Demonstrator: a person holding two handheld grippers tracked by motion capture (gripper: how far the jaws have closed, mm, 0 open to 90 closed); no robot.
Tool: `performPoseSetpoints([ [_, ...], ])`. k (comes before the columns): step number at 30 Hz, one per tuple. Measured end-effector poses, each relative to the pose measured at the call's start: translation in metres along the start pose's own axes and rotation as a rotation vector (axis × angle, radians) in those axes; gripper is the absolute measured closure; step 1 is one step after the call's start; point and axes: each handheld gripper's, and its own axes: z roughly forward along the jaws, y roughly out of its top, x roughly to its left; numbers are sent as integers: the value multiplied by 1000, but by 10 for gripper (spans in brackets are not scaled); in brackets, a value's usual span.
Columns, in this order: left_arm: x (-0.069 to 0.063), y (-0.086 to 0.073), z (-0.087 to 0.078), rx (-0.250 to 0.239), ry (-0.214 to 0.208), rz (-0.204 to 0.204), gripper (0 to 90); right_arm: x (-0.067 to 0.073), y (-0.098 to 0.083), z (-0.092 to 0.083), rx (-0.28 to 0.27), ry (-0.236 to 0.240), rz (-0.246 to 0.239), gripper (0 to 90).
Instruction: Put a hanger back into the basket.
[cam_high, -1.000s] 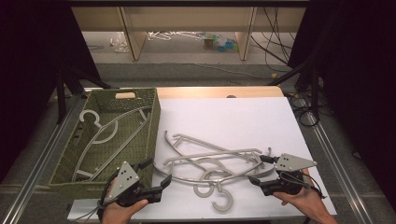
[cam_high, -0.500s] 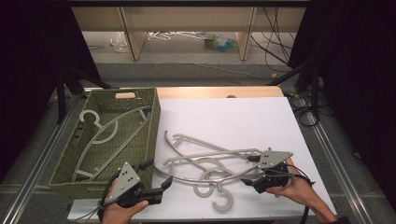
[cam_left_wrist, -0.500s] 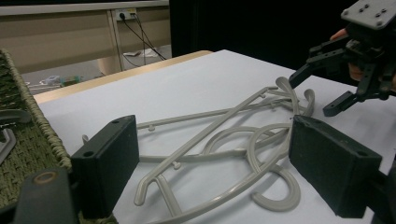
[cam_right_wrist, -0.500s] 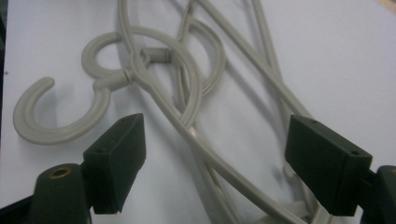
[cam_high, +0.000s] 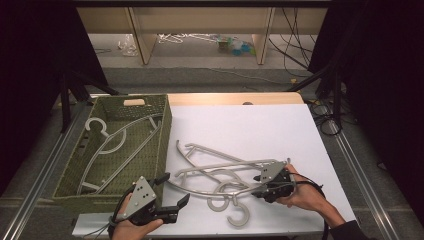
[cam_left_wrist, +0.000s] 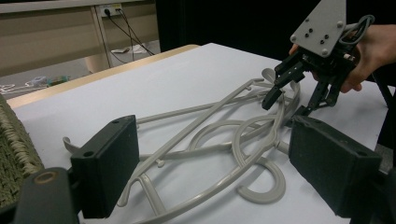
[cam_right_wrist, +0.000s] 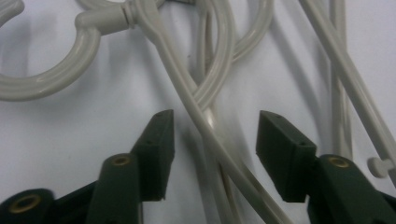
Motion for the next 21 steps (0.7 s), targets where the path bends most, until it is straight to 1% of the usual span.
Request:
performPoseSetpoints([
  [3,-1,0,0,1,-4,-8,162,0,2,2,12,15,-21,549],
  [4,-1,0,1,2,-6,-7,162,0,2,2,13,21,-31,581],
  [5,-1,0,1,2,-6,-7,162,0,2,2,13,21,-31,581],
  [6,0,0,0,7,-6,6,162,0,2,2,13,22,-47,611],
  [8,0,0,1,5,-8,5,162,-1,4,1,24,22,-87,682],
  [9,0,0,1,5,-8,5,162,-1,4,1,24,22,-87,682],
  [10,0,0,1,7,-9,12,162,-1,4,1,25,28,-102,689],
  [11,-1,0,1,11,-9,4,162,-1,4,1,30,32,-118,700],
  [12,-1,-1,2,7,-15,-5,162,-1,5,0,33,24,-142,708],
  [13,-1,0,1,14,-11,9,162,0,7,-1,33,29,-180,726],
  [14,-1,0,1,14,-11,9,162,0,7,-1,33,29,-180,726],
  [16,-2,-1,2,22,-12,13,163,1,9,-5,29,40,-211,746],
  [18,-3,-1,3,30,-7,36,164,1,13,-13,7,56,-243,772],
  [19,-4,-1,5,27,-12,46,164,1,13,-14,3,54,-253,779],
  [20,-4,-1,5,27,-12,46,165,1,13,-14,3,54,-253,779],
  [21,-5,0,6,43,-7,57,165,2,14,-17,1,55,-263,784],
])
